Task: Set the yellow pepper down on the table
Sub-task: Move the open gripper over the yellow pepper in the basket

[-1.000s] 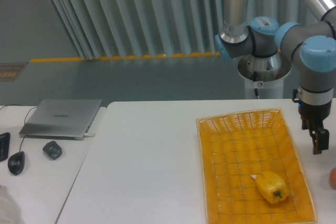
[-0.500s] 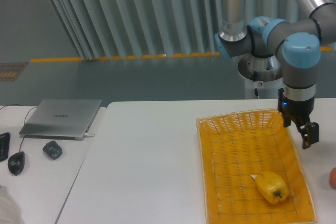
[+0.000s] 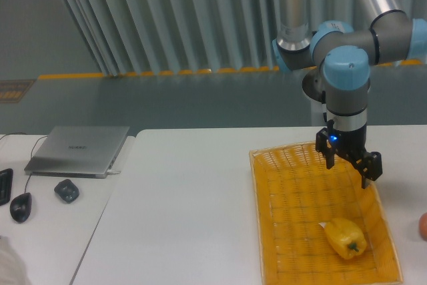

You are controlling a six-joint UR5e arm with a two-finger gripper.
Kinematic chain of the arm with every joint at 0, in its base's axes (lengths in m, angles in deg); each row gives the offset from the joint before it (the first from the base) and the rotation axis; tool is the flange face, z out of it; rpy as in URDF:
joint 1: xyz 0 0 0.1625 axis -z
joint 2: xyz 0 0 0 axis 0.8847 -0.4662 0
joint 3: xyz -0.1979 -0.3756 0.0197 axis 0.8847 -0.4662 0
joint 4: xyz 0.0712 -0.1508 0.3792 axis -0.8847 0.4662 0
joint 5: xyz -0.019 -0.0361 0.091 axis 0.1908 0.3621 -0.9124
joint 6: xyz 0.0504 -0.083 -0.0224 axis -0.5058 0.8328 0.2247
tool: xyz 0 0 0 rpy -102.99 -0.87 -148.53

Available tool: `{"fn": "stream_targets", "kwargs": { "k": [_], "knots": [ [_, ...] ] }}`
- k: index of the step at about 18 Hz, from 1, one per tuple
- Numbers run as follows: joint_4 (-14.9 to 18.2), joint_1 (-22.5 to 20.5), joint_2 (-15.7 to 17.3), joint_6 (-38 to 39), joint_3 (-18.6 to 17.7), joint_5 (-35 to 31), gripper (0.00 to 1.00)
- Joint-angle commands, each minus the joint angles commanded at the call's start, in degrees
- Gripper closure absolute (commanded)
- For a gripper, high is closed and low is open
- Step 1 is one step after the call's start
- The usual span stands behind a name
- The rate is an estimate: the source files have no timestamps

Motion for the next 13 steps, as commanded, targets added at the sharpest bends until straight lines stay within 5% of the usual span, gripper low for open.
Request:
{"fn": "stream_targets", "kwargs": {
  "k": [6, 13],
  "knots": [
    [-5.62, 2.37, -3.59, 23.29, -0.18, -0.26, 0.0],
    [-11.77, 3.86, -7.12, 29.2, 0.61, -0.26, 0.0]
  ]
}}
